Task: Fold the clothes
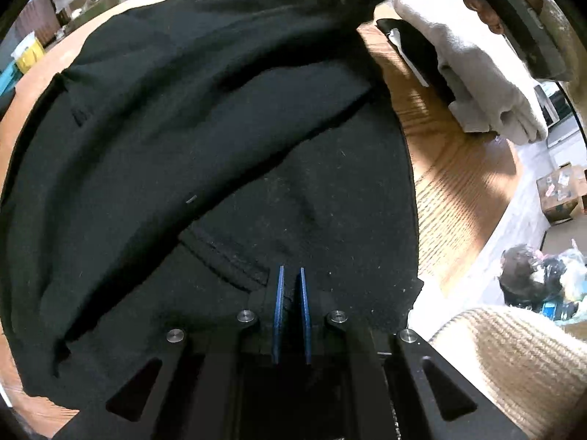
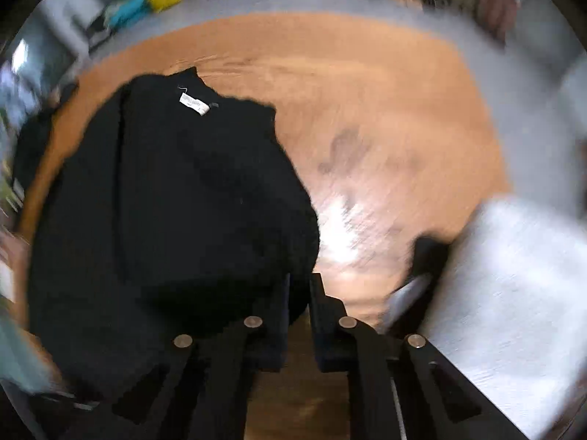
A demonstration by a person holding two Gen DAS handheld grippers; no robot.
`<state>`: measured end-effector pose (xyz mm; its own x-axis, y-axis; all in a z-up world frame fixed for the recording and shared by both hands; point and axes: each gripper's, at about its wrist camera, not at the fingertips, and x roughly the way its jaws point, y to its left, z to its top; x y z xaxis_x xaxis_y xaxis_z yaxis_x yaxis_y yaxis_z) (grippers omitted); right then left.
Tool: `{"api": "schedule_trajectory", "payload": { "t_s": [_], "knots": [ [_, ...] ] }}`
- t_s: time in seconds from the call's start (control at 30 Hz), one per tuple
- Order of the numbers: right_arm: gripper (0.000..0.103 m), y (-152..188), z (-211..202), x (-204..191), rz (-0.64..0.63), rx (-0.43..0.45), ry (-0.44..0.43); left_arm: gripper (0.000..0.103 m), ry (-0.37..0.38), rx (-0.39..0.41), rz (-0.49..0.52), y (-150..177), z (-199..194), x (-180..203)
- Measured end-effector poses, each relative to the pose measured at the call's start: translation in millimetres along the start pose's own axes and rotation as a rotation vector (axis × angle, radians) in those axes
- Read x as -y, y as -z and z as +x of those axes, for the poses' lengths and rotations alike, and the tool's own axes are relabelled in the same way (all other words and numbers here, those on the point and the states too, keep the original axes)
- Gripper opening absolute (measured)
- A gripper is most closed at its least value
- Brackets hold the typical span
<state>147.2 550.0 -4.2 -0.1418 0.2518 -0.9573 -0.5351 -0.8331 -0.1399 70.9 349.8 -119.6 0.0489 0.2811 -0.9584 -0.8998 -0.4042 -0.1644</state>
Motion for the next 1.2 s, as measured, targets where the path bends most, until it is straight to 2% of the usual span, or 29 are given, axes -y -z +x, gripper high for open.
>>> {"api": "schedule_trajectory", "payload": {
  "t_s": [0.07, 0.2, 0.23, 0.4, 0.47, 0.53, 0.6, 0.63, 0.73, 0.9, 1.03, 1.07, 1.1, 1.13, 1.17, 1.2],
  "knots": [
    [0.008, -6.3, -6.4, -10.0, -0.064, 0.059, 0.139, 0.009, 0.000, 0.002, 0.002, -0.4, 1.4, 0.6],
    [0.004, -33.5, 4.7, -23.8, -0.088, 0.099, 0.254, 0.009, 0.016, 0.003, -0.011, -2.2, 4.2, -1.4],
    [0.001, -39.3, 7.3, -20.7, -0.064, 0.102, 0.247, 0.009, 0.023, 0.004, -0.016, -2.6, 5.0, -2.4],
    [0.002, -58.2, 12.0, 12.0, 0.110, 0.103, 0.121, 0.009, 0.050, 0.013, -0.042, -3.7, 8.0, -6.5],
    [0.004, -52.0, -1.3, 18.7, 0.153, 0.110, -0.029, 0.009, 0.063, 0.020, -0.055, -3.5, 9.0, -8.6],
    [0.007, -37.3, -15.8, 14.2, 0.122, 0.100, -0.131, 0.009, 0.086, 0.022, -0.075, -4.0, 10.3, -12.3],
    [0.020, -23.8, -12.3, 8.5, 0.089, 0.061, -0.111, 0.009, 0.112, 0.020, -0.099, -5.5, 12.0, -16.7],
    [0.021, -17.6, -9.0, 6.1, 0.077, 0.041, -0.093, 0.009, 0.126, 0.019, -0.110, -6.1, 13.0, -18.9],
    [0.021, 1.2, 0.9, -0.8, 0.040, -0.020, -0.039, 0.009, 0.169, 0.020, -0.141, -7.2, 16.2, -25.5],
    [0.018, -17.2, 43.4, -0.4, 0.106, -0.060, 0.007, 0.009, 0.245, 0.032, -0.202, -2.4, 16.2, -25.7],
    [0.022, -34.3, 43.7, 4.6, 0.153, 0.001, 0.057, 0.009, 0.299, 0.053, -0.262, 7.1, 16.0, -33.5],
    [0.030, -36.3, 40.1, 8.4, 0.172, 0.024, 0.072, 0.009, 0.306, 0.059, -0.274, 9.6, 16.3, -34.8],
    [0.033, -35.0, 34.7, 12.1, 0.198, 0.042, 0.069, 0.009, 0.315, 0.067, -0.289, 11.8, 18.6, -36.8],
    [0.033, -32.3, 29.0, 15.4, 0.223, 0.056, 0.058, 0.009, 0.326, 0.076, -0.305, 13.4, 20.9, -40.1],
    [0.036, -25.1, 19.4, 16.9, 0.248, 0.077, 0.009, 0.009, 0.342, 0.087, -0.319, 14.0, 22.9, -46.0],
    [0.043, -16.9, 11.1, 15.5, 0.259, 0.094, -0.046, 0.009, 0.362, 0.099, -0.339, 15.3, 23.8, -51.7]
  ]
}}
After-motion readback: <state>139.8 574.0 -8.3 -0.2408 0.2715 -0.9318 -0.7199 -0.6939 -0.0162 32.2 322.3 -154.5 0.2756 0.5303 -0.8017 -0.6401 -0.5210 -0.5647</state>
